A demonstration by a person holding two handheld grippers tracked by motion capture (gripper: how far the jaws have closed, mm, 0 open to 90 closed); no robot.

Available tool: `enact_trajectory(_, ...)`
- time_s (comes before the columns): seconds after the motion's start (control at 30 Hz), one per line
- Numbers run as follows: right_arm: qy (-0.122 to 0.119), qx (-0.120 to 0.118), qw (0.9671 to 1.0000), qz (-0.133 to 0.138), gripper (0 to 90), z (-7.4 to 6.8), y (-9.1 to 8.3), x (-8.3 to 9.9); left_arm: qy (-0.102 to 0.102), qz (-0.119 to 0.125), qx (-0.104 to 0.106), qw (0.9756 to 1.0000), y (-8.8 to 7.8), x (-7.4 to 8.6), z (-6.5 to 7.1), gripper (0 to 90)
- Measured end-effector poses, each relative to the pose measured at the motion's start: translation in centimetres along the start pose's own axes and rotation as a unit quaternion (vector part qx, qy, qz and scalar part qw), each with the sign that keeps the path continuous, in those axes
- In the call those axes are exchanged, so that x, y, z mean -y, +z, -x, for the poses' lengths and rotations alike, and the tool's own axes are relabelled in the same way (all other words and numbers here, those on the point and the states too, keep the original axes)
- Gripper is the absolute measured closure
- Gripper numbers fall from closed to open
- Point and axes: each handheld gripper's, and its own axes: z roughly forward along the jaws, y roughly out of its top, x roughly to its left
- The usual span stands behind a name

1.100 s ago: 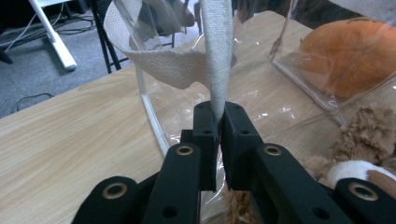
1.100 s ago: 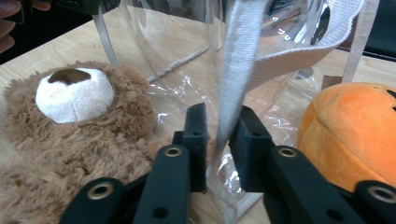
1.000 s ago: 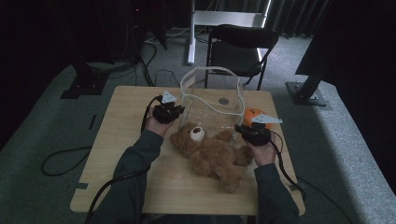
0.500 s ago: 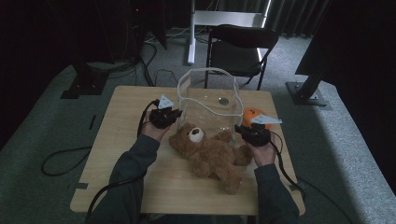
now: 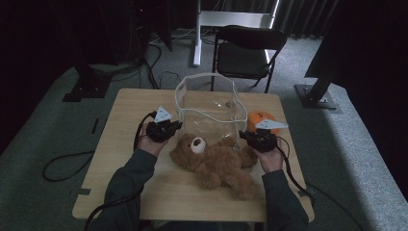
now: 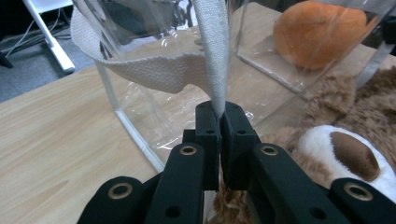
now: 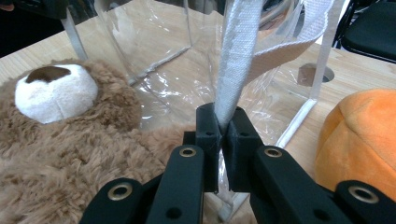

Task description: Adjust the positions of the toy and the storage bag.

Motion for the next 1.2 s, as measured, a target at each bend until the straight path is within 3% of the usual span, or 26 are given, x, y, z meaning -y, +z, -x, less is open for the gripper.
enact_trajectory(0.47,-0.019,-0.006,0.9998,-0.008,85.4,-1.0,-1.0,0.5,0.001,0.003,0.019,0.9998,-1.9,1.3,1.6,87.2)
enact_trajectory(0.8,-0.022,-0.003,0.9997,-0.009,85.4,-1.5,-2.1,1.1,0.001,0.011,0.032,0.9994,-2.2,1.6,2.3,87.1)
enact_trajectory(1.2,-0.038,-0.006,0.9991,-0.017,85.0,-2.9,-4.0,2.1,0.011,0.013,0.040,0.9991,-3.2,2.3,3.6,86.9)
